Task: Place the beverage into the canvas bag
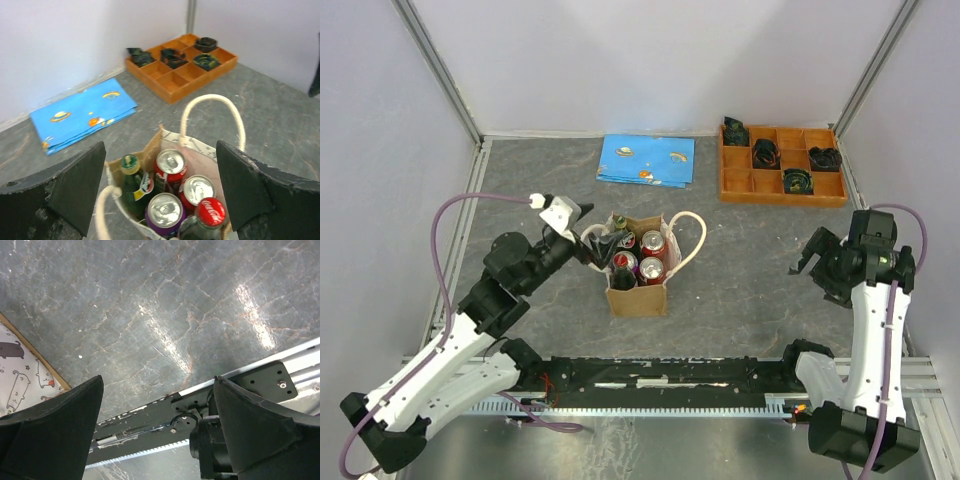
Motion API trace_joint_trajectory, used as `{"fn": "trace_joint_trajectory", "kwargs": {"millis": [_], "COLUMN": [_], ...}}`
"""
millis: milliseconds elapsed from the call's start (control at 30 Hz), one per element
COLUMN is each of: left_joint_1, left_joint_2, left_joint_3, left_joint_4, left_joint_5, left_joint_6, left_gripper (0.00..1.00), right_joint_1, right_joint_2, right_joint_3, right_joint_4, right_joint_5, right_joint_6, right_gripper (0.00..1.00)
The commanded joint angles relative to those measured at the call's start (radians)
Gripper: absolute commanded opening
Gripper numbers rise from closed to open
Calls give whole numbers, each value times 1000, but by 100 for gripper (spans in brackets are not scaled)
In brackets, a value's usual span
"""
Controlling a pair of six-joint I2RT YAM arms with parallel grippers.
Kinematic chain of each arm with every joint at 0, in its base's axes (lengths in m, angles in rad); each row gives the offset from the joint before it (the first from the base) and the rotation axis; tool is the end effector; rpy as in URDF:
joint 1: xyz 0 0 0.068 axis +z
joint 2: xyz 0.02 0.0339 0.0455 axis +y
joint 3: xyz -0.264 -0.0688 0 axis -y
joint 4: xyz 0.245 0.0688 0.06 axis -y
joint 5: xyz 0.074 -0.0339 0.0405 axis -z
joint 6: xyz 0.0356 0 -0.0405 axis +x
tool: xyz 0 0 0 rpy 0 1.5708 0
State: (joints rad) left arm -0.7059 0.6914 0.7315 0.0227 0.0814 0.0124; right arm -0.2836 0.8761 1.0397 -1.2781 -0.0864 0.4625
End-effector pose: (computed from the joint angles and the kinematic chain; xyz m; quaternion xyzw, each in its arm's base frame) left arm 0.1262 -0.1114 0.3585 0.2682 0.6299 -0.2737 0.6755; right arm 0.1268 -0.0338 0.3172 0.3456 0.9098 0.0621 0.2213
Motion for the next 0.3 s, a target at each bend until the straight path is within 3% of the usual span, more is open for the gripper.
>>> {"fn": "trace_joint_trajectory", "kwargs": {"millis": [0,167,267], "left_joint_1": [36,126,222], "left_joint_2": [22,41,66], "left_joint_3": [96,80,66], "left_joint_4": [-151,-250,-295], "left_joint_5": [-195,-297,-284], "left_joint_6": [-48,-109,-141], "left_gripper": [96,97,97], "right_joint_1": [0,-1,1], "right_joint_2": [19,42,44], "right_joint_3": [26,-15,-40], "right_joint_4": [97,159,200], "right_joint_5": [-40,-77,-90], "right_joint_6": [-9,-3,0], "right_gripper": [99,99,99]}}
